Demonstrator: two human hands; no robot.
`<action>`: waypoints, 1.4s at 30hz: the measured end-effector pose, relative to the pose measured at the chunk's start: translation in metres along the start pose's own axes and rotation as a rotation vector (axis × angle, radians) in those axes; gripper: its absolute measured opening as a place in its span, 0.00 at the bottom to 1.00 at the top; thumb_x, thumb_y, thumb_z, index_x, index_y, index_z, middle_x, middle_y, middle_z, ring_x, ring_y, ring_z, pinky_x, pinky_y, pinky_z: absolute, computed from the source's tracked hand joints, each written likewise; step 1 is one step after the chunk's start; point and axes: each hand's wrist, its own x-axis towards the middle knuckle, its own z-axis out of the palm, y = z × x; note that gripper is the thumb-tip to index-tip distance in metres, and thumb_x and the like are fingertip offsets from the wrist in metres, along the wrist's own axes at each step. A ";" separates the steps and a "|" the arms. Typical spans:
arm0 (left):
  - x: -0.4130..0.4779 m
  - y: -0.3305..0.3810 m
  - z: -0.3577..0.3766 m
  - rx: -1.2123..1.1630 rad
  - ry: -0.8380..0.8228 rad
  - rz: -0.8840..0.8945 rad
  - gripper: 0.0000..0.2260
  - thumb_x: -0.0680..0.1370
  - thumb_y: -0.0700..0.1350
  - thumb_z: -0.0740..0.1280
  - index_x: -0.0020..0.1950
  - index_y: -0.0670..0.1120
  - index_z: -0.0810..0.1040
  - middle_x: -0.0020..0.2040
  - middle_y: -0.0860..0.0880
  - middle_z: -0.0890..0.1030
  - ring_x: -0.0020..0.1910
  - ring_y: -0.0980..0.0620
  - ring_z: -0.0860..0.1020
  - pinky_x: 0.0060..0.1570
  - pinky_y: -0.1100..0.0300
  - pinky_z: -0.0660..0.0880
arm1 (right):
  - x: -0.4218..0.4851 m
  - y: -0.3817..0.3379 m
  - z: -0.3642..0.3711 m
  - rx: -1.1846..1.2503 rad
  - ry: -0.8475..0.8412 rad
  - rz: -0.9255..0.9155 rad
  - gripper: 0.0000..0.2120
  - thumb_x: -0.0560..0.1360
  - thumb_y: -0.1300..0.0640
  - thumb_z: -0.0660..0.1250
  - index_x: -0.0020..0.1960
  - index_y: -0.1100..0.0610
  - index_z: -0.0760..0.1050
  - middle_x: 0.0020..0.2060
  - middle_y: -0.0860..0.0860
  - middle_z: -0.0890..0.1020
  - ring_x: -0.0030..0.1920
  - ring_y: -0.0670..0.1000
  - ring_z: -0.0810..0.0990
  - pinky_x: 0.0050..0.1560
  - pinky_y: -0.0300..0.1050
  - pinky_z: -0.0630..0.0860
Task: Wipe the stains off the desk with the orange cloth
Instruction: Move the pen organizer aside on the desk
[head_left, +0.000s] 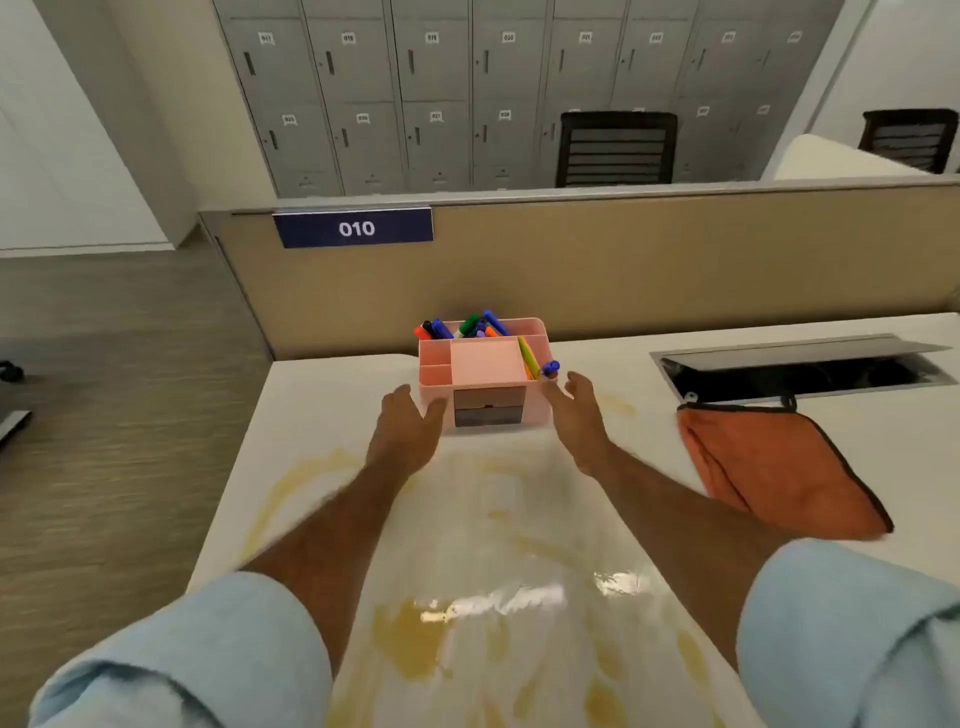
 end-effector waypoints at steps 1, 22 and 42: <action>0.008 0.002 0.001 -0.050 0.004 -0.056 0.32 0.81 0.61 0.56 0.78 0.42 0.58 0.77 0.41 0.63 0.73 0.42 0.66 0.68 0.49 0.66 | 0.007 -0.003 0.002 0.010 0.020 0.010 0.33 0.79 0.43 0.62 0.77 0.54 0.55 0.76 0.54 0.62 0.72 0.56 0.66 0.58 0.45 0.66; 0.076 -0.008 -0.040 -0.398 -0.053 -0.273 0.10 0.79 0.40 0.64 0.57 0.36 0.77 0.50 0.37 0.84 0.41 0.39 0.85 0.48 0.47 0.83 | 0.036 0.000 0.052 0.136 0.030 0.006 0.19 0.77 0.51 0.68 0.67 0.55 0.75 0.45 0.47 0.80 0.45 0.49 0.78 0.39 0.39 0.79; 0.105 -0.113 -0.126 -0.538 0.075 -0.366 0.18 0.81 0.44 0.60 0.70 0.43 0.70 0.47 0.42 0.84 0.36 0.46 0.86 0.34 0.56 0.83 | 0.020 -0.019 0.192 0.170 -0.092 -0.036 0.02 0.80 0.48 0.64 0.50 0.45 0.73 0.40 0.43 0.78 0.43 0.48 0.77 0.53 0.49 0.80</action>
